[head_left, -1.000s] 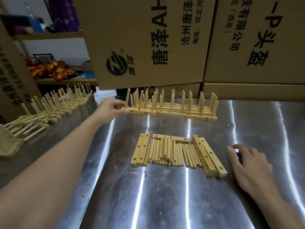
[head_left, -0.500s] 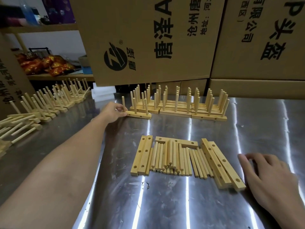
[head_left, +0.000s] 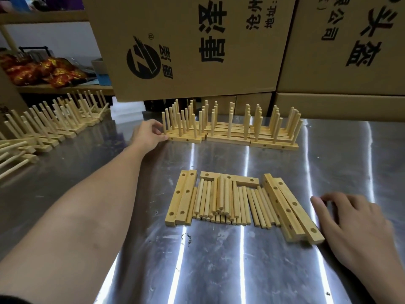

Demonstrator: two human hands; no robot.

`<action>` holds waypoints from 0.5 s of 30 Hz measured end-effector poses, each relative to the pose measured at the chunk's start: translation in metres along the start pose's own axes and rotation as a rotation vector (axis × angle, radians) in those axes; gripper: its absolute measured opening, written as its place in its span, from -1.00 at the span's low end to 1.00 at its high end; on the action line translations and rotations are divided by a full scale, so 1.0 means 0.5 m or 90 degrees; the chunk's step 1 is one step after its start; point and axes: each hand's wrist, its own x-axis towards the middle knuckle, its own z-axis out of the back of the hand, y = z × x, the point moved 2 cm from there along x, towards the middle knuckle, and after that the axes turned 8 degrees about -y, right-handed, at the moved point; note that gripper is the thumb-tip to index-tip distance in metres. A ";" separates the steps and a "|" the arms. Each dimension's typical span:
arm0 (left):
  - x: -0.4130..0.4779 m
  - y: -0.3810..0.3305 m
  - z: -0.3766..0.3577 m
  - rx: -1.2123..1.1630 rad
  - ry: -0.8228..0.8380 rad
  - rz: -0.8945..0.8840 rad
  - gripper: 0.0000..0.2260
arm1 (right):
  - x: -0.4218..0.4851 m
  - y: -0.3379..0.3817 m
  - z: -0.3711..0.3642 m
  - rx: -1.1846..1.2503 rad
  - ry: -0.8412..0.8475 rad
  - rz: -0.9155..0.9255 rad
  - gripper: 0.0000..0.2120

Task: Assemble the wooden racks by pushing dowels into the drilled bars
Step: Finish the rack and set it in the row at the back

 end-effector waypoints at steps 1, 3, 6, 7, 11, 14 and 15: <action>-0.002 -0.001 -0.003 0.003 -0.010 -0.001 -0.59 | 0.000 -0.004 -0.001 -0.002 0.002 -0.003 -0.57; -0.005 -0.005 -0.011 0.004 -0.023 -0.003 -0.55 | 0.000 -0.010 -0.003 -0.005 -0.002 -0.002 -0.55; -0.009 -0.010 -0.015 0.006 -0.031 0.011 -0.50 | 0.002 -0.013 -0.008 -0.013 -0.008 0.000 -0.53; -0.012 -0.012 -0.015 0.006 -0.034 0.017 -0.48 | 0.003 -0.014 -0.010 -0.013 -0.009 0.000 -0.54; -0.044 -0.046 -0.003 0.014 -0.097 0.063 -0.45 | 0.006 -0.012 -0.010 -0.006 -0.007 -0.001 -0.53; -0.114 -0.094 0.023 -0.018 -0.070 0.060 -0.59 | 0.002 -0.010 -0.009 -0.001 0.007 -0.006 -0.52; -0.150 -0.108 0.035 -0.042 -0.029 0.040 -0.65 | 0.000 -0.008 -0.008 0.004 0.011 -0.006 -0.52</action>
